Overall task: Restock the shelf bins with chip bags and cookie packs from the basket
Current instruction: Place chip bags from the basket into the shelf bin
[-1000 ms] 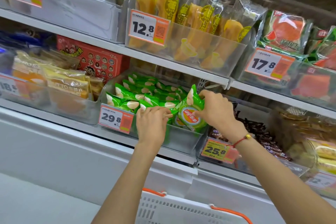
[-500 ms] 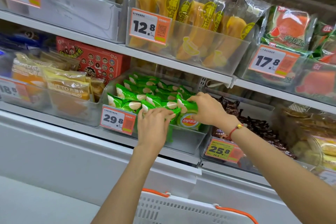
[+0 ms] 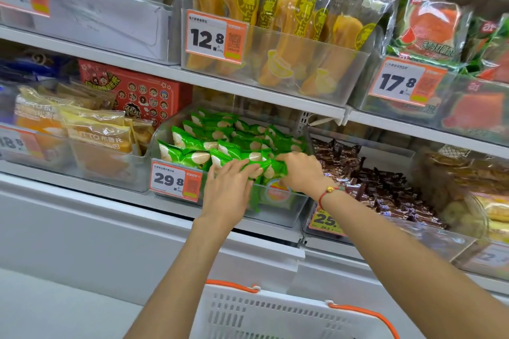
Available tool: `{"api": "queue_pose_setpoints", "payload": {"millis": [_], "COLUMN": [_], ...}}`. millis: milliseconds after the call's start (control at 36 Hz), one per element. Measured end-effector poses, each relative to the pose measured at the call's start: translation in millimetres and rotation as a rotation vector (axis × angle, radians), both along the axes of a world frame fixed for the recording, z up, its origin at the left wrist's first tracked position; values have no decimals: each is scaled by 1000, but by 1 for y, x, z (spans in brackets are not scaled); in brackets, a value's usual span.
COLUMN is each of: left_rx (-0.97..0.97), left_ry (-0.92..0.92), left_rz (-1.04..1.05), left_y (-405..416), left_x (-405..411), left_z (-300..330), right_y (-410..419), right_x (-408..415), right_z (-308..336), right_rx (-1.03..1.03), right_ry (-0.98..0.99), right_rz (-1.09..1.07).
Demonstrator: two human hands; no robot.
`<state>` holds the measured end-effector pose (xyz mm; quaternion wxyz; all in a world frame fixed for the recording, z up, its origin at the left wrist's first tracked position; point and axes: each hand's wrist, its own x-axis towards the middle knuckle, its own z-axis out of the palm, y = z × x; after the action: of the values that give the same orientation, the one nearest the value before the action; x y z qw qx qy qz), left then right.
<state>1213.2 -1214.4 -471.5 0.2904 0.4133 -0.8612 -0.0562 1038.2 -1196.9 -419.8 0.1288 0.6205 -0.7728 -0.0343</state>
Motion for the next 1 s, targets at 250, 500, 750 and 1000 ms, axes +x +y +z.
{"api": "queue_pose_setpoints", "payload": {"millis": [250,500,750,1000], "left_rx": [-145,456,1036,1330], "left_ry": [147,-66,-479,-725], "left_rz": [-65,-293,-417,-161], "left_y": [14,24,41,80], "left_x": [4,4,-29,-37], "left_z": [15,12,-120,-242], "right_y": [49,150,152,177], "right_x": [-9,-23,-42,-24], "right_z": [19,-52,-176,-314], "right_rx": [-280,-181,852,745], "right_ry": [-291,-672,-608,-841], "right_rz": [158,80,-163,-389]}}
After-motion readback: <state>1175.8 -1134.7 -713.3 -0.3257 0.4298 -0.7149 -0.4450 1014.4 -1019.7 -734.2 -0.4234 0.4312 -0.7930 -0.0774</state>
